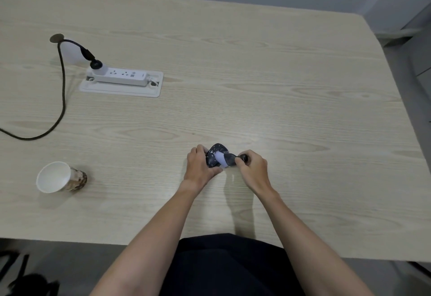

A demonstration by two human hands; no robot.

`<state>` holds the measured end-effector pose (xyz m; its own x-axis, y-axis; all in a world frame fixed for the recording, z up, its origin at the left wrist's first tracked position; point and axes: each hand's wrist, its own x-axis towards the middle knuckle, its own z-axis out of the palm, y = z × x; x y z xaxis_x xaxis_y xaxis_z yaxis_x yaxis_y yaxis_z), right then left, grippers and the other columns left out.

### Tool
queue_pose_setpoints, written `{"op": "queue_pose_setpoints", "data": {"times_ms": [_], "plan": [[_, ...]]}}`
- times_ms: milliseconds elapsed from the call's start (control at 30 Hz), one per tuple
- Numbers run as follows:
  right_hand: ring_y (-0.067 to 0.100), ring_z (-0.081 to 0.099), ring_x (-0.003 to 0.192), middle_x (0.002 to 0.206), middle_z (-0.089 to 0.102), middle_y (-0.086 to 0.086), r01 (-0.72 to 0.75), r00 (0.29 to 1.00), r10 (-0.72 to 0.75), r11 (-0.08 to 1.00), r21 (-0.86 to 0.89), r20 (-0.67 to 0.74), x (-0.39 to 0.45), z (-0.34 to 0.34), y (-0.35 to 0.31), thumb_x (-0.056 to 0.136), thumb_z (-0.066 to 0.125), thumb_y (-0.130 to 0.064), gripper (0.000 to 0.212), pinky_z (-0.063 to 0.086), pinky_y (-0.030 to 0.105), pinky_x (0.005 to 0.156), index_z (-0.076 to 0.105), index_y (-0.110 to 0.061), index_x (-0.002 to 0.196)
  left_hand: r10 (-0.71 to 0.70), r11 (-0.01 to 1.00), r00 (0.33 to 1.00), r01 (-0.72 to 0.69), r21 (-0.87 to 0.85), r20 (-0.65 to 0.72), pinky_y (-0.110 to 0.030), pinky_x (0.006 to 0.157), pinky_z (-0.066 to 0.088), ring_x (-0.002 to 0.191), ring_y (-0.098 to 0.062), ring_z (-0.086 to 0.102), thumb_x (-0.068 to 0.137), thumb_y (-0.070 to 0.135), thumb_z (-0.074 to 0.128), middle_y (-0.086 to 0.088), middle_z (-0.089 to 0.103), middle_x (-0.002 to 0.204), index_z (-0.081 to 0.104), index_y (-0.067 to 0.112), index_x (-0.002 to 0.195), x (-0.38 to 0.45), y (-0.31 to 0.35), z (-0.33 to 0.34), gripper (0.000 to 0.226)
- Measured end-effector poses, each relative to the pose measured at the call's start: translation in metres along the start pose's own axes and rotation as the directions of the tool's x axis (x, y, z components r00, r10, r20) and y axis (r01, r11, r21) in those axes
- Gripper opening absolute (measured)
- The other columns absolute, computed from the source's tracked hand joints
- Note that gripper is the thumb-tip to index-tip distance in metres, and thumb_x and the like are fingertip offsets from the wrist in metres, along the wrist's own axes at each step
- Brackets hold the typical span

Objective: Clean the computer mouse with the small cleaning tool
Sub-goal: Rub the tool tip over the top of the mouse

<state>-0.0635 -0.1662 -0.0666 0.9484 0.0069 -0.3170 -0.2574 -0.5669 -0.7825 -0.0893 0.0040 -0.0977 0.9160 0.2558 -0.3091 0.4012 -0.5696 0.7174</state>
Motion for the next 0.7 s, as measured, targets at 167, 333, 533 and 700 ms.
{"op": "queue_pose_setpoints", "data": {"times_ms": [167, 333, 533, 700], "plan": [[0.007, 0.055, 0.069, 0.079, 0.065, 0.001, -0.031, 0.998, 0.033, 0.999, 0.041, -0.052, -0.002, -0.003, 0.005, 0.090, 0.065, -0.010, 0.006, 0.042, 0.006, 0.061, 0.069, -0.005, 0.087, -0.007, 1.000, 1.000, 0.007, 0.010, 0.014, -0.023, 0.080, 0.032, 0.103, -0.021, 0.043, 0.063, 0.025, 0.091, -0.003, 0.049, 0.110, 0.049, 0.012, 0.108, -0.002, 0.000, 0.000, 0.063], [0.006, 0.053, 0.066, 0.075, 0.063, -0.003, -0.019, 0.999, 0.021, 0.998, 0.058, -0.042, -0.004, -0.002, 0.004, 0.089, 0.066, -0.009, 0.005, 0.041, 0.011, 0.061, 0.069, -0.006, 0.086, -0.016, 1.000, 1.000, 0.015, 0.003, 0.018, -0.023, 0.080, 0.032, 0.103, -0.023, 0.044, 0.062, 0.023, 0.091, -0.003, 0.048, 0.109, 0.049, 0.011, 0.107, -0.001, 0.004, -0.003, 0.063], [0.005, 0.054, 0.069, 0.080, 0.062, -0.001, -0.042, 0.997, 0.045, 0.997, 0.061, -0.063, 0.001, -0.002, -0.006, 0.092, 0.062, -0.010, 0.006, 0.039, 0.012, 0.061, 0.066, -0.007, 0.088, -0.025, 1.000, 0.999, 0.025, 0.015, 0.027, -0.023, 0.081, 0.033, 0.102, -0.021, 0.044, 0.063, 0.023, 0.092, -0.001, 0.045, 0.107, 0.048, 0.014, 0.105, -0.002, 0.002, -0.006, 0.062], [0.009, 0.056, 0.070, 0.078, 0.063, -0.004, 0.013, 1.000, -0.013, 1.000, -0.015, 0.003, -0.003, -0.001, -0.013, 0.089, 0.065, -0.015, 0.007, 0.043, 0.016, 0.062, 0.067, -0.009, 0.087, -0.006, 1.000, 1.000, 0.006, -0.002, 0.030, -0.023, 0.083, 0.033, 0.105, -0.020, 0.042, 0.067, 0.022, 0.087, 0.000, 0.042, 0.111, 0.048, 0.018, 0.108, -0.002, 0.003, -0.005, 0.057]]}}
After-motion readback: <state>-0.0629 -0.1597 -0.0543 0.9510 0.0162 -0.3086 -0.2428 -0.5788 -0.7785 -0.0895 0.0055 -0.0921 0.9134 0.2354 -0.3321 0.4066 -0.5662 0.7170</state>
